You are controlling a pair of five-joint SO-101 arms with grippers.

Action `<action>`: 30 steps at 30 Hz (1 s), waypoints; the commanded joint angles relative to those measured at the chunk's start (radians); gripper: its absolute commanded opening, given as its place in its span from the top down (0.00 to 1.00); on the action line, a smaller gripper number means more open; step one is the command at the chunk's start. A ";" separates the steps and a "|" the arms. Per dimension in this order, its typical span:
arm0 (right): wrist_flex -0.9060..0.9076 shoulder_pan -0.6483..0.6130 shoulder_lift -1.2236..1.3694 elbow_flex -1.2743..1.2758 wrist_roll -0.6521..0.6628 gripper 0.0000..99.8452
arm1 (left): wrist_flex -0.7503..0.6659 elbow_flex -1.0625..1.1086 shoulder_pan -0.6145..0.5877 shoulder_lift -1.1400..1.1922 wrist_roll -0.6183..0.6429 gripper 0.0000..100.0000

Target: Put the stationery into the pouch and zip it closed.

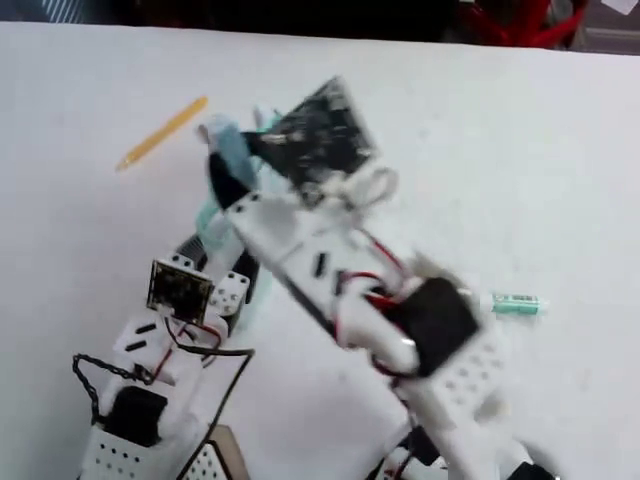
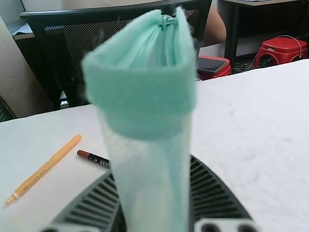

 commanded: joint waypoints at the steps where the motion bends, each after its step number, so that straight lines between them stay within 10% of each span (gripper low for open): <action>1: -0.186 -0.035 -0.067 0.155 -0.006 0.98 | -0.014 -0.003 -0.007 0.012 0.008 0.86; 30: -0.329 0.028 -0.044 0.381 0.003 0.97 | -0.015 -0.006 -0.008 0.012 0.008 0.86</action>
